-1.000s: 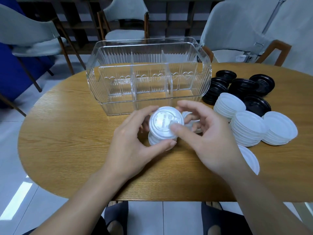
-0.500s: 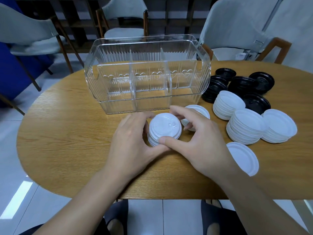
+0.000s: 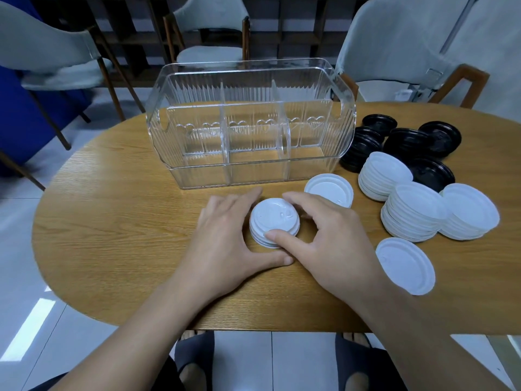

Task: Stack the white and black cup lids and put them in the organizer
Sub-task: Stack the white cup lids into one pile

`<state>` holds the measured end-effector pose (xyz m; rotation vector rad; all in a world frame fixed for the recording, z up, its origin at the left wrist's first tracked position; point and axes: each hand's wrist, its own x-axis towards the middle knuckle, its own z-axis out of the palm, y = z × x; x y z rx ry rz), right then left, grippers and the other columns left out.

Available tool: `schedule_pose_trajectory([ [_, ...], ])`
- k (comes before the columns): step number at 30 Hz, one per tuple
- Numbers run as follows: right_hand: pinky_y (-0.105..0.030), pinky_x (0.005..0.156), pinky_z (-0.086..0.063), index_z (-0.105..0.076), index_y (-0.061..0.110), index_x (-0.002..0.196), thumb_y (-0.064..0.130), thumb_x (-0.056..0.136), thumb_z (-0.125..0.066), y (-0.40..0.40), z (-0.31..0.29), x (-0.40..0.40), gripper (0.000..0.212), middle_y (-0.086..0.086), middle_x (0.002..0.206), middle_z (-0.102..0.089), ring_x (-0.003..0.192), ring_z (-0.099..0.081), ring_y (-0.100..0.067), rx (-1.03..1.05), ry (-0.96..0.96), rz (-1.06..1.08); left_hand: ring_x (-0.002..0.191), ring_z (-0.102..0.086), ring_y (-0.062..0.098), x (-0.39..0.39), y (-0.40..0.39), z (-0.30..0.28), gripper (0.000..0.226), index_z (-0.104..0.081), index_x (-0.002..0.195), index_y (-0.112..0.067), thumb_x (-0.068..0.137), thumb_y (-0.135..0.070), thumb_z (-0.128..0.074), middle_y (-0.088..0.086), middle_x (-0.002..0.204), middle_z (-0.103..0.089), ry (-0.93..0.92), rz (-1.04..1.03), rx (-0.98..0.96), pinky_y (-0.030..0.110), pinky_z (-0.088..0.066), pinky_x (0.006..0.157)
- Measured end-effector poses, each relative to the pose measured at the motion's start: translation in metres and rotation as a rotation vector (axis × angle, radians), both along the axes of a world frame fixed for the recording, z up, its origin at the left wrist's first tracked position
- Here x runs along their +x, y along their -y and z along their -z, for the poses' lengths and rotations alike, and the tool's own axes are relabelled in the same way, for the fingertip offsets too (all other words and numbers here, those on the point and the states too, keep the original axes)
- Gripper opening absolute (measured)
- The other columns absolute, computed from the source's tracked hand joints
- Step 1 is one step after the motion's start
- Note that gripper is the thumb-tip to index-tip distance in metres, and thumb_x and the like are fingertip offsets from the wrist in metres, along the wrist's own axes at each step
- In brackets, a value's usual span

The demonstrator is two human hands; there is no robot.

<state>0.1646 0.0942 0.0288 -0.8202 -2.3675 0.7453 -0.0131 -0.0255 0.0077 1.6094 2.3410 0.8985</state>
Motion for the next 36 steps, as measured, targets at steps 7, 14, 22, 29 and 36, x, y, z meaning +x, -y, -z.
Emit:
schedule_pose_trajectory([
  [7, -0.021, 0.098, -0.053, -0.069, 0.031, 0.141, 0.053, 0.092, -0.083, 0.0, 0.003, -0.001, 0.055, 0.02, 0.125, -0.072, 0.116, -0.062, 0.001, -0.024, 0.05, -0.005, 0.14, -0.039, 0.007, -0.001, -0.001, -0.003, 0.133, -0.034, 0.174, -0.036, 0.061, -0.095, -0.072, -0.022, 0.151, -0.057, 0.045, 0.018, -0.042, 0.038, -0.034, 0.125],
  [14, -0.013, 0.099, -0.046, -0.065, 0.031, 0.147, 0.056, 0.093, -0.08, 0.0, 0.002, -0.004, 0.061, 0.019, 0.132, -0.072, 0.122, -0.059, 0.003, 0.015, 0.077, -0.024, 0.133, -0.049, 0.008, -0.004, -0.003, -0.003, 0.124, -0.035, 0.175, -0.029, 0.071, -0.084, -0.076, -0.028, 0.139, -0.063, 0.103, 0.019, -0.027, 0.04, -0.041, 0.122],
  [22, -0.018, 0.099, -0.046, -0.045, 0.043, 0.164, 0.056, 0.094, -0.08, -0.004, -0.002, -0.002, 0.079, 0.022, 0.148, -0.065, 0.104, -0.062, 0.01, -0.099, 0.128, -0.078, 0.136, -0.051, 0.01, -0.004, -0.004, -0.006, 0.113, -0.043, 0.171, -0.027, 0.075, -0.069, -0.085, -0.02, 0.141, -0.066, 0.134, 0.005, -0.04, 0.04, -0.043, 0.121],
  [29, -0.031, 0.103, -0.056, -0.065, 0.035, 0.146, 0.063, 0.085, -0.083, 0.003, 0.001, -0.006, 0.07, 0.021, 0.129, -0.075, 0.123, -0.066, -0.001, -0.079, 0.072, 0.062, 0.139, -0.048, 0.016, 0.0, -0.006, -0.001, 0.103, -0.049, 0.167, -0.025, 0.075, -0.07, -0.061, -0.012, 0.15, -0.064, 0.036, 0.027, -0.066, 0.044, -0.04, 0.124],
  [36, -0.044, 0.083, -0.061, -0.07, 0.029, 0.122, 0.065, 0.085, -0.079, 0.021, -0.004, -0.009, 0.053, 0.009, 0.104, -0.079, 0.096, -0.072, -0.014, 0.024, 0.089, 0.169, 0.13, -0.051, 0.019, 0.004, -0.006, 0.001, 0.096, -0.055, 0.16, -0.025, 0.076, -0.071, -0.064, -0.011, 0.142, -0.065, -0.013, 0.026, -0.044, 0.045, -0.043, 0.118],
])
